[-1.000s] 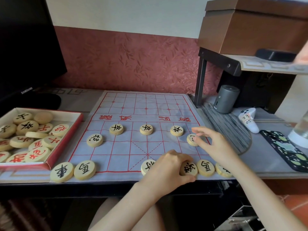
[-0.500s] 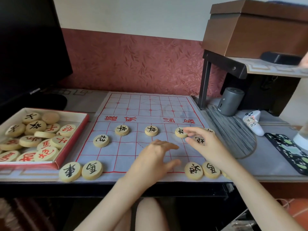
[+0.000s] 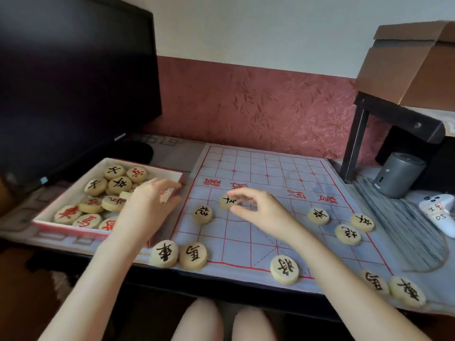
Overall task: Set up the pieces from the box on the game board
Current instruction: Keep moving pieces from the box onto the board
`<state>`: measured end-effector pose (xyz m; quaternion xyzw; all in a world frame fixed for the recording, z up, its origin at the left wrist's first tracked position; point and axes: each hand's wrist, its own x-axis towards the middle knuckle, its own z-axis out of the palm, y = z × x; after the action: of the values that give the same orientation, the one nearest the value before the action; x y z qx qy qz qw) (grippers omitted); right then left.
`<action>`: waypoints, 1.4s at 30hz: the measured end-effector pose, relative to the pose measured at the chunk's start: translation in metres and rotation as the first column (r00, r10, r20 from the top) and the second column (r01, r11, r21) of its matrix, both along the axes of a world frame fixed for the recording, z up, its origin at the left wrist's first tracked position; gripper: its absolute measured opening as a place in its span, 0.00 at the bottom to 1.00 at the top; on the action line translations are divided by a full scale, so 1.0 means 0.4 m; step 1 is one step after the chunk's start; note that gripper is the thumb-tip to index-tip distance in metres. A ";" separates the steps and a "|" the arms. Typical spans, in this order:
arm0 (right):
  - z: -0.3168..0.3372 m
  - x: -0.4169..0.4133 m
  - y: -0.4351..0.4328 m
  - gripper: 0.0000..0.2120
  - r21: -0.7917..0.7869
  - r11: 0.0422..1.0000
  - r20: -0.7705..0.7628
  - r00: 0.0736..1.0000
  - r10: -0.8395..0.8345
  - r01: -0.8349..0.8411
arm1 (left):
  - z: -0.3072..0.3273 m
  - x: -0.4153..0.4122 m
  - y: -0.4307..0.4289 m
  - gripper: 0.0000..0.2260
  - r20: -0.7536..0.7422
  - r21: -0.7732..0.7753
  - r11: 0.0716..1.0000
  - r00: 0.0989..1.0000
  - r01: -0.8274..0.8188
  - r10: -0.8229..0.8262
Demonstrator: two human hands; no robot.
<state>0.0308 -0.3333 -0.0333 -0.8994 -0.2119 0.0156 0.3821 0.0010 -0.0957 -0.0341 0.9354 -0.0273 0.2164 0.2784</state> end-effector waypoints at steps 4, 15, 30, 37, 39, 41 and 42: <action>0.003 0.049 0.138 0.17 -0.017 0.994 -0.014 0.994 0.104 -0.104 | -0.017 0.012 0.118 0.13 -0.065 0.046 0.990 0.989 -0.131 0.134; 0.007 0.120 0.364 0.22 -0.152 0.962 -0.044 0.974 0.223 -0.227 | -0.038 0.032 0.202 0.17 -0.181 0.013 0.974 0.958 -0.225 0.223; -0.044 0.162 0.406 0.24 -0.144 0.978 -0.054 0.988 0.147 -0.154 | -0.043 0.051 0.228 0.21 -0.221 0.020 0.994 0.969 -0.105 0.107; -0.038 0.152 0.384 0.24 0.044 0.991 -0.019 0.991 0.130 -0.129 | -0.040 0.051 0.214 0.22 -0.159 0.036 0.983 0.970 -0.178 0.181; -0.025 0.145 0.374 0.23 0.062 0.987 -0.008 0.988 0.151 -0.150 | -0.038 0.050 0.212 0.23 -0.149 0.025 0.981 0.969 -0.193 0.195; -0.011 0.137 0.363 0.23 0.068 0.983 -0.001 0.985 0.172 -0.172 | -0.037 0.049 0.211 0.24 -0.123 -0.005 0.980 0.973 -0.200 0.197; -0.005 0.133 0.355 0.23 0.074 0.982 0.001 0.984 0.177 -0.177 | -0.034 0.048 0.208 0.24 -0.107 -0.022 0.979 0.974 -0.203 0.200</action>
<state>0.0841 -0.1913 -0.0351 -0.8623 -0.2903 0.0441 0.4126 0.0203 -0.0125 -0.0479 0.9386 0.0859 0.1948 0.2714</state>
